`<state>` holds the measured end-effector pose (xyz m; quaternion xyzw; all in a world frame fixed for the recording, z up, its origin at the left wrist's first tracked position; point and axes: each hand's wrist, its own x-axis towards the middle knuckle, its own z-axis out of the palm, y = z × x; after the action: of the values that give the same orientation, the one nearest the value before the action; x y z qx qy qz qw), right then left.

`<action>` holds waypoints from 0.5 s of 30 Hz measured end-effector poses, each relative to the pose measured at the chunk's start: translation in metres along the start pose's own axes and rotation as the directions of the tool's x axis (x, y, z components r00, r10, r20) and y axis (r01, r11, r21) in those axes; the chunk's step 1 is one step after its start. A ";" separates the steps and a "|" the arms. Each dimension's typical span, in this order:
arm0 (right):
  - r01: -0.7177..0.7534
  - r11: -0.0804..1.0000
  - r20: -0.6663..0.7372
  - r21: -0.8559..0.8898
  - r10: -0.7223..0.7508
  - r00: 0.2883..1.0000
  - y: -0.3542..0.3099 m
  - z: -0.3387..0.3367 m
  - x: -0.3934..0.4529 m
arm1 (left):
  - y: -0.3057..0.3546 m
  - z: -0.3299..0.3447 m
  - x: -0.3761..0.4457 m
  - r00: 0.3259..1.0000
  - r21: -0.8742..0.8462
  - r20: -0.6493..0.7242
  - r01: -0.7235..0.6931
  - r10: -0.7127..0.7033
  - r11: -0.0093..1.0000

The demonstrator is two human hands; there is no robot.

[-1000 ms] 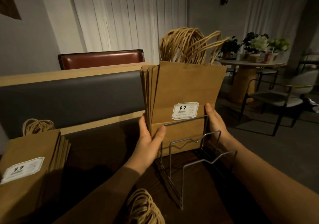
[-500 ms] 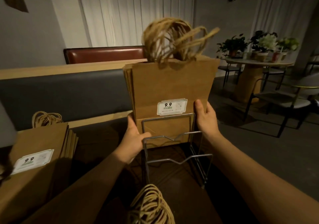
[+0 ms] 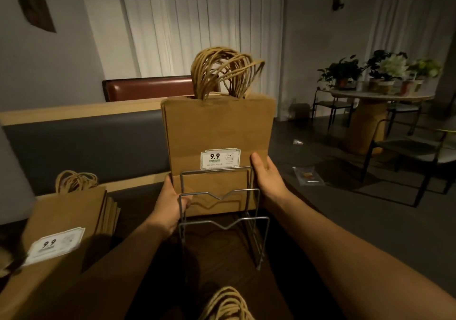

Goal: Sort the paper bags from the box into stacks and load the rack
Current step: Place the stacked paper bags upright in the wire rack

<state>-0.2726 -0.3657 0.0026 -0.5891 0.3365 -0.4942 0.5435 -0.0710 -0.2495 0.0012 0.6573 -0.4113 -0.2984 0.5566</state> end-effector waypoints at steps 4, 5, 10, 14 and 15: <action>0.016 1.000 -0.014 -0.021 -0.016 1.000 0.001 0.026 0.009 | -0.007 -0.017 0.003 0.999 -0.077 -0.036 -0.014 0.012 0.997; 0.023 0.999 -0.026 -0.042 -0.024 0.999 0.001 0.031 0.010 | -0.009 -0.020 0.006 0.999 -0.108 -0.046 -0.013 0.008 0.994; 0.032 0.995 -0.062 -0.095 -0.038 0.997 0.005 0.035 0.012 | -0.014 -0.022 0.008 0.999 -0.165 -0.041 -0.022 0.015 0.986; 0.033 0.993 -0.036 -0.113 -0.037 0.999 0.006 0.034 0.011 | -0.015 -0.021 0.007 0.999 -0.201 -0.028 -0.022 0.017 0.979; 0.036 0.992 -0.034 -0.121 -0.040 0.999 0.005 0.035 0.009 | -0.016 -0.023 0.007 0.999 -0.215 -0.027 -0.023 0.018 0.976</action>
<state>-0.2365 -0.3641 0.0023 -0.6180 0.3641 -0.4939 0.4915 -0.0449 -0.2443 -0.0097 0.5925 -0.3763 -0.3272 0.6327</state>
